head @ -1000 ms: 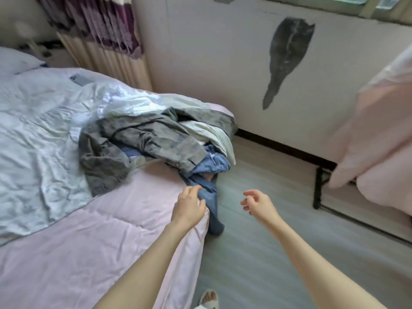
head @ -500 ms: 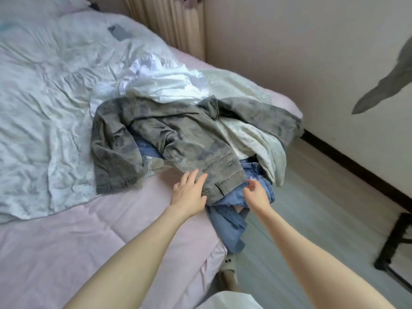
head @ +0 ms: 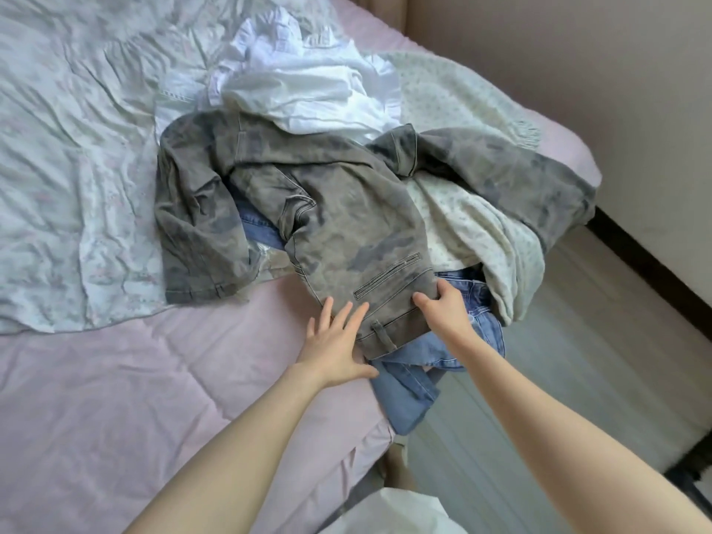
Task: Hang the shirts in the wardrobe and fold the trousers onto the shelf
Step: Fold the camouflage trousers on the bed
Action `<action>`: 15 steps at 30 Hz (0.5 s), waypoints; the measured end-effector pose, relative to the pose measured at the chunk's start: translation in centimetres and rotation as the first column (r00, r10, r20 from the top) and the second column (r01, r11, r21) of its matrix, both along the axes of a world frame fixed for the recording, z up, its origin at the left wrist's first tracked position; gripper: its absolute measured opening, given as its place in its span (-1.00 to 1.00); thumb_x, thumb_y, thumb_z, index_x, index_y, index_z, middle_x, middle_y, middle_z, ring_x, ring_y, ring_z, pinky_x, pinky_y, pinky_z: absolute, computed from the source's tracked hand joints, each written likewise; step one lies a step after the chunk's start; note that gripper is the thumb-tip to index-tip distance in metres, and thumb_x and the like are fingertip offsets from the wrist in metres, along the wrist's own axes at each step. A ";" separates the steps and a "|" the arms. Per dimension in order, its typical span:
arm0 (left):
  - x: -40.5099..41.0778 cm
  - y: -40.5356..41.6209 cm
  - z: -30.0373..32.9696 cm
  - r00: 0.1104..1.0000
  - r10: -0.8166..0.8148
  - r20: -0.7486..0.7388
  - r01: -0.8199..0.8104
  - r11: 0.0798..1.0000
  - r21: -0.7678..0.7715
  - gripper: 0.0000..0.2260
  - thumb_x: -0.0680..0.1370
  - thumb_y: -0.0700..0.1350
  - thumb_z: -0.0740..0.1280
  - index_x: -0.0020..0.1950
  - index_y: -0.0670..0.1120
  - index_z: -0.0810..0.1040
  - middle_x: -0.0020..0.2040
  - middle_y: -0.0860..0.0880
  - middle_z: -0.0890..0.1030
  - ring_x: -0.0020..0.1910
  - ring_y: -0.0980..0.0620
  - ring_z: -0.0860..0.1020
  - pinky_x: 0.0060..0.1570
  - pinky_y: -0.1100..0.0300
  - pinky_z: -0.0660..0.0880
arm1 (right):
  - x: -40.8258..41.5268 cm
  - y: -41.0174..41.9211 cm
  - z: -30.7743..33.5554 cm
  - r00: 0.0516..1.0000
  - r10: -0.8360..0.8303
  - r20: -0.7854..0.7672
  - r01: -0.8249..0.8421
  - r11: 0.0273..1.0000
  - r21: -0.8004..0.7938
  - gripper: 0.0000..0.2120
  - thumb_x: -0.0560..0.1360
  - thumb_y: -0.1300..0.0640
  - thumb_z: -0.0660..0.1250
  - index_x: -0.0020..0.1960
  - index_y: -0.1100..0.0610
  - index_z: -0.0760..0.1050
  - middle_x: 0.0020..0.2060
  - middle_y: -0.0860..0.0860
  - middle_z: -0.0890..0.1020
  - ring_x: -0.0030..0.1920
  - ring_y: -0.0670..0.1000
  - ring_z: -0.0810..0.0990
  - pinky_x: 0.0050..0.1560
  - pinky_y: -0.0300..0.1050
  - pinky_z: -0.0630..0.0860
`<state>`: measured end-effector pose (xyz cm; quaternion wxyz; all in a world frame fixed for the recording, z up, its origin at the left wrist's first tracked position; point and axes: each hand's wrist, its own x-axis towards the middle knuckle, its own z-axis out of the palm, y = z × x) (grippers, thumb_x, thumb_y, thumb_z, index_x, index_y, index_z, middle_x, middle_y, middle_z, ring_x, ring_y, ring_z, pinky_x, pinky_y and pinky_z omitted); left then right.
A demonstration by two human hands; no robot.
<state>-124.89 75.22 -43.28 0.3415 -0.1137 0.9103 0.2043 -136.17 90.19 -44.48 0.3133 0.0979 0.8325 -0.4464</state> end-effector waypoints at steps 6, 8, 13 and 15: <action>2.6 1.4 3.2 0.874 0.425 -0.235 -0.362 0.893 0.268 0.00 0.32 0.12 0.47 0.52 0.11 -0.17 0.54 -0.06 -0.04 0.52 -0.03 -0.08 0.45 -0.02 0.07 | 3.7 -3.5 6.8 0.995 0.020 -0.093 -0.040 0.974 -0.222 -0.91 0.45 0.26 0.32 -0.21 0.26 0.51 -0.39 0.00 0.50 -0.31 -0.07 0.43 -0.25 -0.15 0.34; 3.3 0.5 4.6 0.745 0.528 -0.407 -0.423 0.846 0.324 -0.30 0.41 -0.18 0.41 0.50 -0.04 0.17 0.44 -0.13 0.29 0.44 -0.09 0.24 0.34 0.10 0.27 | 4.7 -4.8 9.1 0.995 0.009 -0.102 -0.039 0.955 -0.295 -0.88 0.46 0.26 0.31 -0.21 0.30 0.54 -0.36 0.04 0.54 -0.31 -0.08 0.46 -0.23 -0.17 0.38; 5.8 -4.4 9.5 0.433 0.814 -0.386 -0.639 0.580 0.506 -0.57 0.42 -0.46 0.13 0.19 -0.17 0.53 0.06 -0.10 0.61 0.08 -0.09 0.54 -0.06 0.30 0.36 | 8.6 -6.0 13.1 0.991 -0.008 -0.130 -0.047 0.908 -0.417 -0.83 0.56 0.28 0.18 0.06 0.14 0.51 -0.16 0.01 0.64 -0.13 -0.10 0.61 0.01 -0.19 0.52; 7.3 -5.8 11.5 0.460 0.789 -0.408 -0.605 0.614 0.507 -0.55 0.38 -0.48 0.10 0.16 -0.18 0.54 0.05 -0.13 0.61 0.04 -0.06 0.52 -0.09 0.32 0.33 | 10.8 -5.9 13.6 0.981 0.051 -0.185 -0.113 0.934 -0.339 -0.70 0.55 0.28 0.19 0.27 0.14 0.42 0.05 0.02 0.58 0.03 -0.06 0.56 0.18 -0.09 0.47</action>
